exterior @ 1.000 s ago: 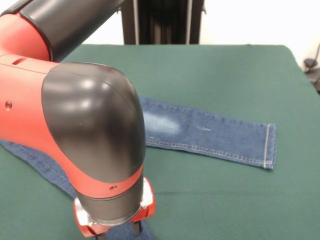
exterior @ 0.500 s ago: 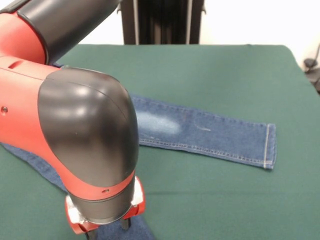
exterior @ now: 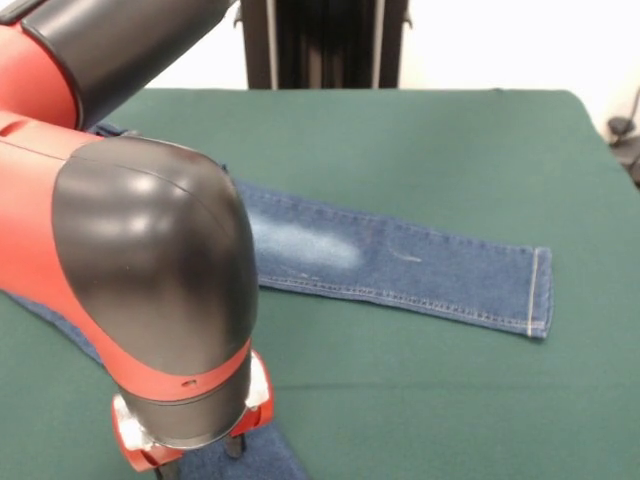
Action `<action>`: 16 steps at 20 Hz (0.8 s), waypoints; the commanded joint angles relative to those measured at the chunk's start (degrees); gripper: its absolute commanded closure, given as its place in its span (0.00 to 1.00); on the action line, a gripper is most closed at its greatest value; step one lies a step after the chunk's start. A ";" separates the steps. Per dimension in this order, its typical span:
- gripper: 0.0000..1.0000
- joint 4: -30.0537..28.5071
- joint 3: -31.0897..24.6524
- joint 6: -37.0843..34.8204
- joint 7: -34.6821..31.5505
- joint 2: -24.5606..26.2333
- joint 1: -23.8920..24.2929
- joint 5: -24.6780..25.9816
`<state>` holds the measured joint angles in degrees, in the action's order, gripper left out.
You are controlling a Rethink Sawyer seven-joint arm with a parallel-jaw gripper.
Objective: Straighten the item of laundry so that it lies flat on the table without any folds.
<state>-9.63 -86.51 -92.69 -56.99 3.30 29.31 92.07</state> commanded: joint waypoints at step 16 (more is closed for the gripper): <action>0.00 -2.80 -2.05 4.34 13.91 9.23 1.72 3.32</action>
<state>-9.64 -88.42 -92.75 -56.13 4.05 31.36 92.06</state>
